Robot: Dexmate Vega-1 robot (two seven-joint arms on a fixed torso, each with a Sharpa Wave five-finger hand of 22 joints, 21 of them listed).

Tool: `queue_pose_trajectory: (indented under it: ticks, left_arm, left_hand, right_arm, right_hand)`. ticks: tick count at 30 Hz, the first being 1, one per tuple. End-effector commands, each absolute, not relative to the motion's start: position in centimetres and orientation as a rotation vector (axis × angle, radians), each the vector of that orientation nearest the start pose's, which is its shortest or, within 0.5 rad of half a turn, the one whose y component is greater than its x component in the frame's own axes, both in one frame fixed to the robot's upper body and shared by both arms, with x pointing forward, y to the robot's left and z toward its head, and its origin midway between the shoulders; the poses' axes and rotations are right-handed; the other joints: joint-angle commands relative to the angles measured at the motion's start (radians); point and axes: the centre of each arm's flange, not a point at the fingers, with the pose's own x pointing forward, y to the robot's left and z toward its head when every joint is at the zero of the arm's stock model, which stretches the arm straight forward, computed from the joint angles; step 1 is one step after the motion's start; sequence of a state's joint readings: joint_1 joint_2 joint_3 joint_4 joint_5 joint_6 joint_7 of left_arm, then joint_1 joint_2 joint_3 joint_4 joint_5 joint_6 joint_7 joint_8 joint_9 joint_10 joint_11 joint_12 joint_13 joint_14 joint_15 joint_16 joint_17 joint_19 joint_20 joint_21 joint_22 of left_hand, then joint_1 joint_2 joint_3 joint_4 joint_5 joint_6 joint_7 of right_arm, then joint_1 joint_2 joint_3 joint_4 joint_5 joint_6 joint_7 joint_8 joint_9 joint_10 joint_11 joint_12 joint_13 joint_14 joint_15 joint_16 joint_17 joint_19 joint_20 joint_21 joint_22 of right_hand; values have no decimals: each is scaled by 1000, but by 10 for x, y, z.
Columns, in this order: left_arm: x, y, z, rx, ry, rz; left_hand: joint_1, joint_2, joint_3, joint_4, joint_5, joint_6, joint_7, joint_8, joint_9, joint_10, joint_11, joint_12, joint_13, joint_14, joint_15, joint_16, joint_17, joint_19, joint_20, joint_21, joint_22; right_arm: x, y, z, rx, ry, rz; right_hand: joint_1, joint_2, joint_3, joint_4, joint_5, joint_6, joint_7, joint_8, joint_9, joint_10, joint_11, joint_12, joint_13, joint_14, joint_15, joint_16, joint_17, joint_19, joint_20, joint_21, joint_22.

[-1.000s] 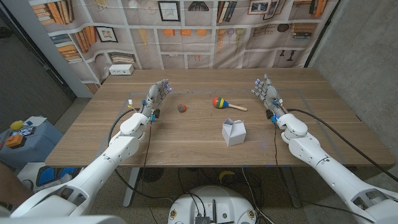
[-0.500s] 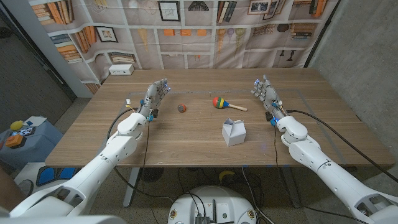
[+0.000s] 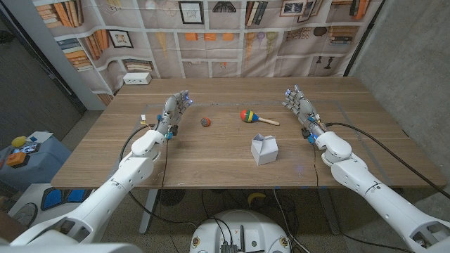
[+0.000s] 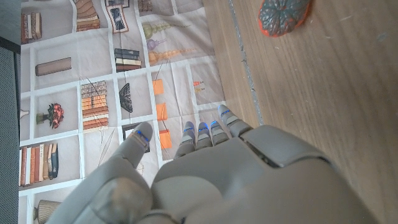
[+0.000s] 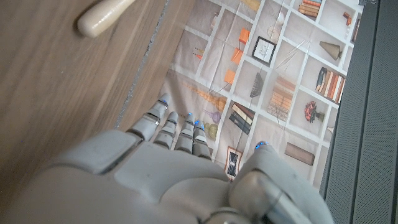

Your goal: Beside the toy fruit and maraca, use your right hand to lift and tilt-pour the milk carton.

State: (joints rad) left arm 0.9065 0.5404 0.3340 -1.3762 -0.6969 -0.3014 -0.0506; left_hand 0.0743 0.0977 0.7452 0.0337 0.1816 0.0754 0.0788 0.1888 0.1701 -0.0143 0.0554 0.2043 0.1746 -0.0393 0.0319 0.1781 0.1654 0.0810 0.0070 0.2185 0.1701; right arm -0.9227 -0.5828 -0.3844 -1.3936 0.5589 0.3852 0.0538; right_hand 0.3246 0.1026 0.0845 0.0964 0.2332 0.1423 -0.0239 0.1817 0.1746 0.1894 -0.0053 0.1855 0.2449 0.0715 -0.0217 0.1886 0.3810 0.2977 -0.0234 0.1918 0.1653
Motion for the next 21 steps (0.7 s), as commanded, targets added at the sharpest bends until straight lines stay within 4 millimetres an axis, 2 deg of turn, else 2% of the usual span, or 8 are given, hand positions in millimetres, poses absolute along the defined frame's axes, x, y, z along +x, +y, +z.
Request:
queue_pose_trajectory:
  ticks: [1, 7, 21]
  left_arm:
    - [622, 305, -35, -96, -618, -208]
    - [623, 306, -35, -113, -618, -208]
    - [624, 307, -34, -148, -596, -205]
  left_hand:
    - [8, 72, 2, -10, -1, 8, 0, 5, 5, 8, -1, 5, 5, 7, -2, 8, 2, 11, 3, -4, 2]
    - [10, 70, 1, -16, -2, 10, -2, 4, 5, 10, -4, 4, 4, 11, -7, 8, 2, 14, 3, -5, 2]
    - [16, 64, -2, -35, -4, 29, -10, 6, 5, 29, -10, 7, 4, 23, -15, 7, 1, 20, 4, -8, 2]
  right_arm:
    - [614, -288, -34, -194, -694, 333]
    - [607, -292, -36, -236, -696, 357]
    - [594, -304, -37, -437, -691, 440]
  right_hand:
    - [7, 0, 0, -11, 6, -3, -10, 1, 3, -4, 1, 3, -3, -6, -6, 2, -3, -13, -3, -5, 2]
    - [11, -10, -1, -25, 3, -13, -12, 0, 3, -18, 1, 1, -13, -26, -6, -3, -16, -59, -9, -18, 2]
    - [31, -23, 4, -58, -5, -59, -16, -6, 3, -56, -2, -4, -29, -60, -5, -5, -39, -98, -10, -17, 2]
